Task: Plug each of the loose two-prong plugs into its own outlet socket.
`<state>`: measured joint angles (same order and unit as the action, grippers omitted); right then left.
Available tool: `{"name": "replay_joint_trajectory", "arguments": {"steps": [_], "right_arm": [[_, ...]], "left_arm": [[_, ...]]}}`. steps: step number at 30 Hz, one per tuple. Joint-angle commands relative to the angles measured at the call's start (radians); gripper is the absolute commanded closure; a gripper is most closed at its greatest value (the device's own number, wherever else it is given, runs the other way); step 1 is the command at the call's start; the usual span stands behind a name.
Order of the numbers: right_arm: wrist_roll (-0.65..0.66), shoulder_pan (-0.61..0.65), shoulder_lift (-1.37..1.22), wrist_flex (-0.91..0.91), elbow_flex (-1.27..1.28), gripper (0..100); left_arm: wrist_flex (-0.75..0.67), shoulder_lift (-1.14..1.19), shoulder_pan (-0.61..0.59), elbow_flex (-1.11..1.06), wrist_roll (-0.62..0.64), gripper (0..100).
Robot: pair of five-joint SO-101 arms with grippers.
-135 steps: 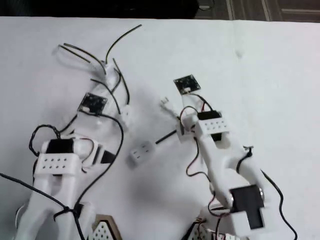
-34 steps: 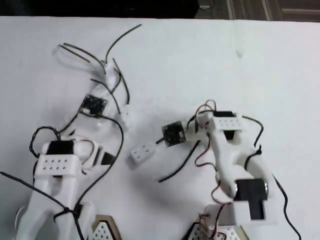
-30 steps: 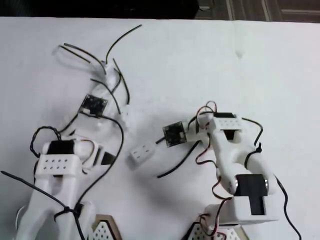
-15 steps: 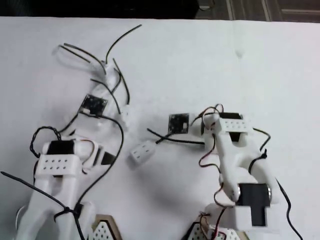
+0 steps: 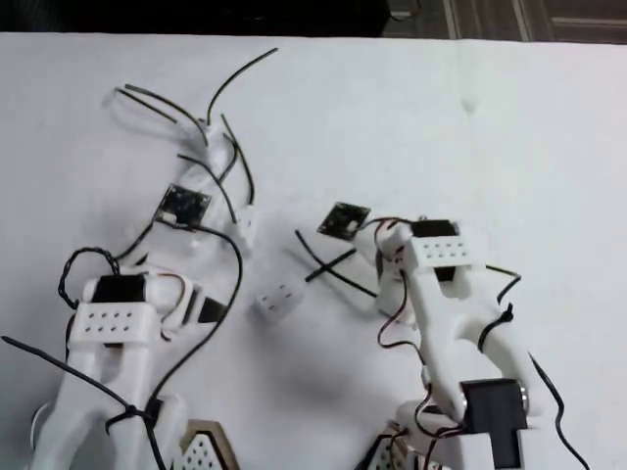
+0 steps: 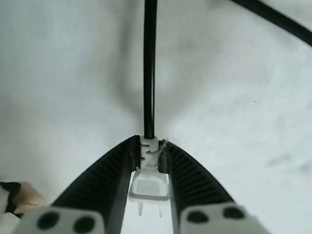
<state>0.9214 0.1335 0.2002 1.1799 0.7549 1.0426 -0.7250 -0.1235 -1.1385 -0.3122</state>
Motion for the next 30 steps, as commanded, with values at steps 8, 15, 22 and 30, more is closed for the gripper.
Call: {"name": "replay_joint_trajectory", "arguments": {"steps": [8, 15, 22, 30], "right_arm": [[-0.104, 0.076, 0.048, 0.220, -0.046, 83.6], [-0.101, 0.070, 0.041, 0.214, -0.028, 83.6], [-0.009, -0.027, 0.038, 0.108, -0.025, 83.6], [0.046, -0.082, 0.038, 0.077, 0.023, 83.6]], "left_arm": [[-0.017, -0.022, -0.005, 0.003, -0.011, 69], [-0.017, -0.022, -0.005, 0.003, -0.011, 69], [-0.017, -0.022, -0.005, 0.003, -0.011, 69], [-0.017, -0.022, -0.005, 0.003, -0.011, 69]]}}
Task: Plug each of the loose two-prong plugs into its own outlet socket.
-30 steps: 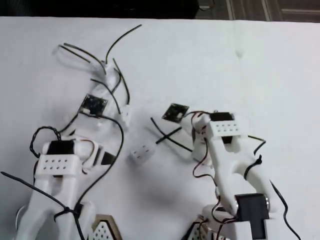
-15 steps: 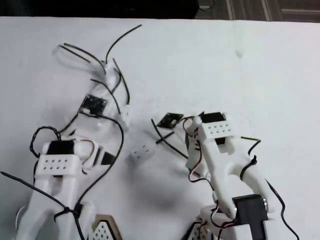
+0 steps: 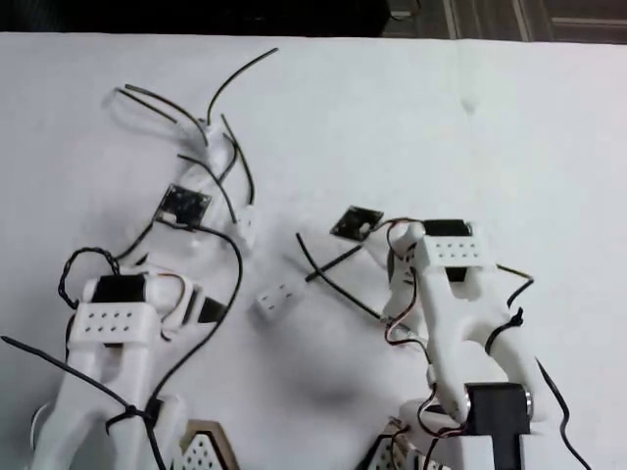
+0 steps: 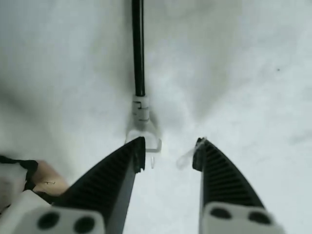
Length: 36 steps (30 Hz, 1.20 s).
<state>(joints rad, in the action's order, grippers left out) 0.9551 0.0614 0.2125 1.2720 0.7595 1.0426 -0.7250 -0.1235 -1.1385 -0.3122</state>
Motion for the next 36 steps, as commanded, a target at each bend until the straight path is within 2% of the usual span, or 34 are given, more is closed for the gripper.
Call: {"name": "replay_joint_trajectory", "arguments": {"steps": [1, 5, 12, 19, 29, 36], "right_arm": [[0.012, -0.001, 0.025, -0.031, 0.041, 83.6], [0.012, 0.019, 0.025, -0.117, 0.126, 83.6], [0.008, 0.107, 0.025, -0.125, 0.190, 84.4], [0.009, 0.140, 0.027, -0.122, 0.192, 98.4], [0.006, 0.142, 0.143, 0.191, 0.063, 98.1], [0.006, 0.143, 0.363, 0.220, 0.021, 98.1]], "left_arm": [[-0.017, -0.022, -0.005, 0.003, -0.011, 69], [-0.017, -0.022, -0.005, 0.003, -0.011, 69], [-0.017, -0.022, -0.005, 0.003, -0.011, 69], [-0.017, -0.022, -0.005, 0.003, -0.011, 69], [-0.017, -0.022, -0.005, 0.003, -0.011, 69], [-0.017, -0.022, -0.005, 0.003, -0.011, 69]]}}
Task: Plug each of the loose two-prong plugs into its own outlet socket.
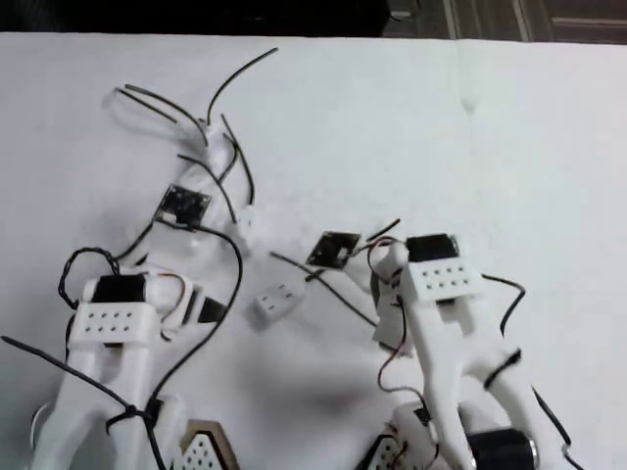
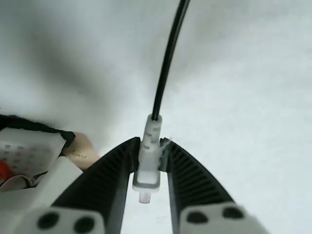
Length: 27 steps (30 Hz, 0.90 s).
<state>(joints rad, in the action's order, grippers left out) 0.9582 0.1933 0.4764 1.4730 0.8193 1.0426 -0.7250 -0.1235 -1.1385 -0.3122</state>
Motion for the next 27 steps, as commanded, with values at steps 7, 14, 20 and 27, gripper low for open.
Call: {"name": "replay_joint_trajectory", "arguments": {"steps": [7, 14, 20, 27], "right_arm": [[-0.038, 0.031, 0.369, 0.045, -0.037, 98.1], [-0.743, 0.186, 0.521, 0.038, -0.037, 98.1], [-0.937, 0.323, 0.541, -0.076, -0.037, 98.1], [-0.974, 0.334, 0.541, -0.170, -0.037, 98.1]], "left_arm": [[-0.017, -0.022, -0.005, 0.003, -0.011, 69], [-0.017, -0.022, -0.007, 0.003, -0.011, 69], [-0.048, -0.022, -0.056, 0.006, -0.005, 69], [-0.058, -0.024, -0.070, 0.029, -0.002, 69]]}}
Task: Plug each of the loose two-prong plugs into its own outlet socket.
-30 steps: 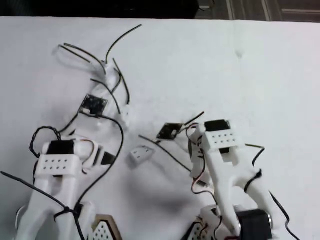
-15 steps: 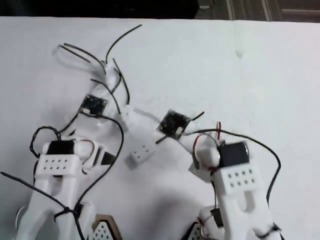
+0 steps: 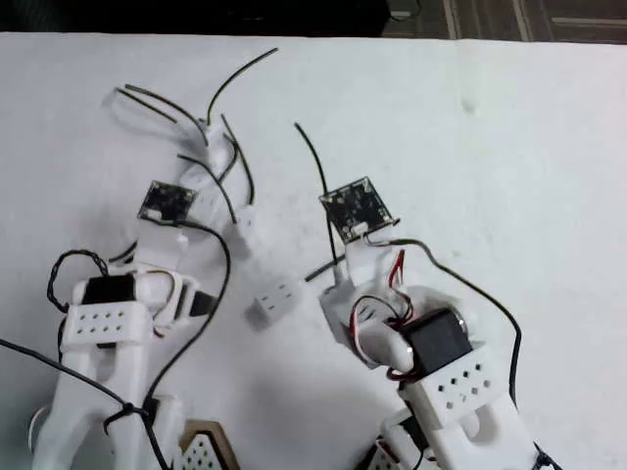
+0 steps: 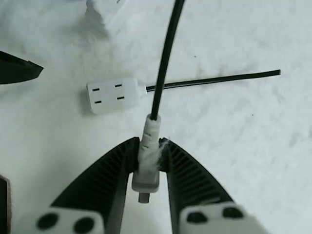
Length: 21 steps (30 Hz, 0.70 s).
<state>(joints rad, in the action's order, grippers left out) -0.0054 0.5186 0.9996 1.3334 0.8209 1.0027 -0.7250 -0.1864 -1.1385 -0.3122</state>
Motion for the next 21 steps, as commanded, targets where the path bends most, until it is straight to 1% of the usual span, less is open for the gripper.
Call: {"name": "replay_joint_trajectory", "arguments": {"steps": [1, 5, 10, 14, 17, 21], "right_arm": [[-0.011, 0.016, 0.019, -0.030, -0.038, 98.1], [-0.012, 0.087, 0.081, -0.028, -0.043, 98.1], [-0.012, 0.209, 0.283, -0.036, -0.037, 98.1], [-0.012, 0.236, 0.403, -0.038, -0.012, 98.1], [-0.012, 0.234, 0.467, -0.068, 0.046, 98.1], [-0.012, 0.234, 0.558, -0.147, 0.132, 98.1]], "left_arm": [[-0.018, -0.024, -0.007, 0.046, -0.002, 69], [-0.018, -0.024, 0.010, 0.121, 0.018, 69], [-0.014, -0.024, 0.070, 0.235, 0.175, 69], [-0.011, -0.033, 0.119, 0.290, 0.256, 69], [-0.011, -0.145, 0.154, 0.275, 0.296, 70], [-0.012, -0.458, 0.211, 0.196, 0.302, 75]]}}
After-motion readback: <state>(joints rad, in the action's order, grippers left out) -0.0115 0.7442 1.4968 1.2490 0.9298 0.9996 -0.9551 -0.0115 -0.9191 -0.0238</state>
